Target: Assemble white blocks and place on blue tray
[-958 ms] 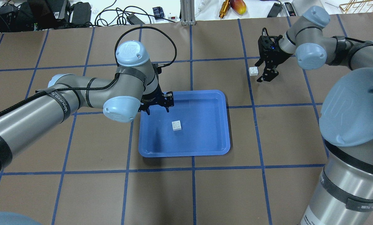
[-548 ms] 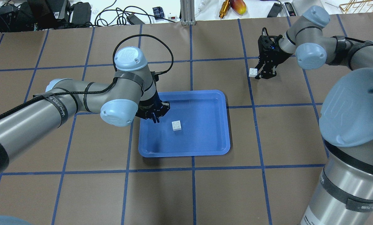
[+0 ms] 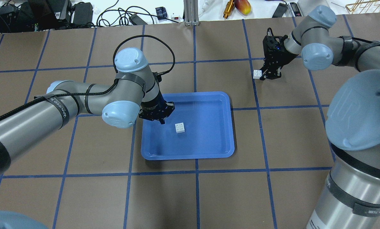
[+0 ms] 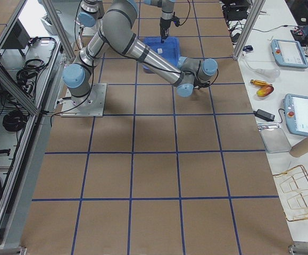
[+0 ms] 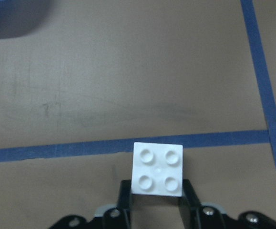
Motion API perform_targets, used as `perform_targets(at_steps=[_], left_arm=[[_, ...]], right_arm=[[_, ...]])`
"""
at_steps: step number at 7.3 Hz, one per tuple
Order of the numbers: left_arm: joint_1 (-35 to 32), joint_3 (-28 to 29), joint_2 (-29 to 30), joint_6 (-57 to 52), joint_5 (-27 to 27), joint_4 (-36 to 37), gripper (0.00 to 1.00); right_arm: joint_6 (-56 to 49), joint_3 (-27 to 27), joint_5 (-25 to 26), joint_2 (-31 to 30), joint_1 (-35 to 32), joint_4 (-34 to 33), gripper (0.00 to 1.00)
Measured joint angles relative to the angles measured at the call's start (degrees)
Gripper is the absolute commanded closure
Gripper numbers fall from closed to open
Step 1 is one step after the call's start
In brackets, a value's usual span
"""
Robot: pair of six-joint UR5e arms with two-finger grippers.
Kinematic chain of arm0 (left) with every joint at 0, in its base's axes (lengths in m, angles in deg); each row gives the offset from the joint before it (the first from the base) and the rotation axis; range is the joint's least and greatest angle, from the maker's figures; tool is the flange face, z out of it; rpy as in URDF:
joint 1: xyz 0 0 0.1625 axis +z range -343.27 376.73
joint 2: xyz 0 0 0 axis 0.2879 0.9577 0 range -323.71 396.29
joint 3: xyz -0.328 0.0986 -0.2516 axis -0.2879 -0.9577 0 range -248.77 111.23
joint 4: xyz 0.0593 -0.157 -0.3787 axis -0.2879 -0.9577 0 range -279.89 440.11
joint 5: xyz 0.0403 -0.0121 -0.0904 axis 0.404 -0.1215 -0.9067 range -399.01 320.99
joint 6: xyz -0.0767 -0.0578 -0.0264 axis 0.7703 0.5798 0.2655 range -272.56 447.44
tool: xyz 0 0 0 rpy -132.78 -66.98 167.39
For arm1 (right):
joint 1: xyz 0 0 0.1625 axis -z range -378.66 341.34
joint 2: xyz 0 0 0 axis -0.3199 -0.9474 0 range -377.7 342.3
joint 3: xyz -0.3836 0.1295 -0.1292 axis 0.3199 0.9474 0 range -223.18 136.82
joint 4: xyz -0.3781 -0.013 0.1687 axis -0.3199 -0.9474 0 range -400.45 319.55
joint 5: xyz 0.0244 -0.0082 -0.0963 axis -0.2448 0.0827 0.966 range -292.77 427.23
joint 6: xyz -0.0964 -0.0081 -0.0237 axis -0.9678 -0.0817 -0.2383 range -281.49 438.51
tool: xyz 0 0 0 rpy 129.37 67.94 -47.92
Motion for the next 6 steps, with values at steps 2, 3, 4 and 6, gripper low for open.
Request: perform_targets(at_steps=[2,3,4,6], left_arm=[[0.01,0.02,-0.03,1.69,-2.11,0.55,1.00],[-0.01,-0.04,-0.01,1.89,-2.47,0.60,1.00],[-0.02,-0.14,0.02,2.12,-2.67,0.60,1.00],[-0.04,-0.39,0.09,2.15,-2.98,0.50,1.00]], right_arm=[[1.32,-0.13,0.11,-2.96,-0.54,4.06,1.00],[3.13,-0.41,0.14,-4.70,-0.80,5.93,1.00],[4.35,-1.02,0.07,-6.59,-1.27,7.30,1.00],[8.96,-4.77,0.13,-11.50,-3.64,8.27,1.00]])
